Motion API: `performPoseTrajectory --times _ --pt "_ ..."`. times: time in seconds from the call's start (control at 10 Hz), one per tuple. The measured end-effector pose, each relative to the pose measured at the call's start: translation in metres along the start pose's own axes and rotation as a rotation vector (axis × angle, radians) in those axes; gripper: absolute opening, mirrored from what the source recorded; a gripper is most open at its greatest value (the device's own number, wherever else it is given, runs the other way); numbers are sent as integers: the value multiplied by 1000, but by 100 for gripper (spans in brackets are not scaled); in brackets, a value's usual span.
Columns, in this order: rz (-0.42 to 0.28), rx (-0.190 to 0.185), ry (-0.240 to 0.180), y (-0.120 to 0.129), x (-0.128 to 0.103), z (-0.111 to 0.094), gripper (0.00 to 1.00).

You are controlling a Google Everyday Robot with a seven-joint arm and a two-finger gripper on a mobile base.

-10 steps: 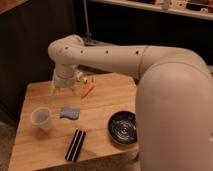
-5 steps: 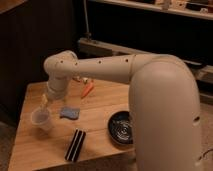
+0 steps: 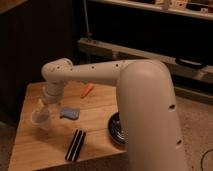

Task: Place the ceramic cup in the ceramic bowl

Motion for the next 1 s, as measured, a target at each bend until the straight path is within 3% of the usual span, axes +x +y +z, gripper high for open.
performPoseTrajectory --times 0.6,1.0 --pt "-16 3 8 -7 -4 24 65" --pt "-3 50 -15 -16 -5 30 65"
